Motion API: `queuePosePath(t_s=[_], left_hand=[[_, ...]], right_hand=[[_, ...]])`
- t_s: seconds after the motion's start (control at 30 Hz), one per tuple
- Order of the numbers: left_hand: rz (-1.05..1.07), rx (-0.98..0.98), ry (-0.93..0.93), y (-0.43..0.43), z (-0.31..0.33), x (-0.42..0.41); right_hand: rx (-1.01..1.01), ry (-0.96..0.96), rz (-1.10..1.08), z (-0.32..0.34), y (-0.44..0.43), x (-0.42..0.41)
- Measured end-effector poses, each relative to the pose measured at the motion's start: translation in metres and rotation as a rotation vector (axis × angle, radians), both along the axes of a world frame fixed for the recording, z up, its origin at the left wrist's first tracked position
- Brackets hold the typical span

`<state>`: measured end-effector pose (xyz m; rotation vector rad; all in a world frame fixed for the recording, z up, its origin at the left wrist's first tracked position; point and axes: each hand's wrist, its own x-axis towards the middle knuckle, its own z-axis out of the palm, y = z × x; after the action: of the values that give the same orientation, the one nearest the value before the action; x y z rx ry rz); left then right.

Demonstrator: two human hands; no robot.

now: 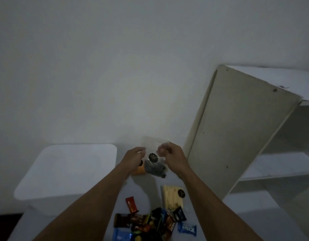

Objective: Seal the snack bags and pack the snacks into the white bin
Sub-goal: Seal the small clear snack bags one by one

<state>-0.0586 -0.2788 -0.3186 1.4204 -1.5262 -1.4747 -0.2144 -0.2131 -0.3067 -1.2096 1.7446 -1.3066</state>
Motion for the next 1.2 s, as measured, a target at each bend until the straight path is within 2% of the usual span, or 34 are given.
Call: queuePosePath(t_s=[0.13, 0.23, 0.43, 0.57, 0.7, 0.9, 1.07, 1.13, 1.2], left_hand=[[0.105, 0.087, 0.016, -0.021, -0.036, -0.005], [0.197, 0.084, -0.054, -0.037, -0.068, -0.006], [0.414, 0.101, -0.145, -0.056, -0.125, -0.013], [0.469, 0.137, -0.246, -0.069, -0.151, -0.014], [0.526, 0.151, -0.262, -0.078, -0.166, -0.017], [0.513, 0.140, -0.279, -0.076, -0.171, -0.015], [0.490, 0.048, -0.428, -0.053, -0.159, -0.027], [0.365, -0.100, -0.469, -0.040, -0.155, -0.038], [0.090, -0.248, -0.503, -0.028, -0.161, -0.052]], right_hand=[[0.047, -0.240, -0.087, -0.039, -0.026, -0.003], [0.063, -0.146, -0.140, -0.073, -0.046, -0.004], [0.219, 0.104, -0.028, -0.134, -0.083, 0.004], [0.304, 0.110, -0.013, -0.159, -0.105, 0.006], [0.323, 0.110, -0.037, -0.168, -0.117, 0.004], [0.343, 0.113, -0.021, -0.162, -0.110, -0.003], [0.367, 0.126, 0.003, -0.144, -0.087, -0.022], [0.408, 0.127, 0.008, -0.143, -0.071, -0.033], [0.450, 0.137, 0.000, -0.149, -0.052, -0.044]])
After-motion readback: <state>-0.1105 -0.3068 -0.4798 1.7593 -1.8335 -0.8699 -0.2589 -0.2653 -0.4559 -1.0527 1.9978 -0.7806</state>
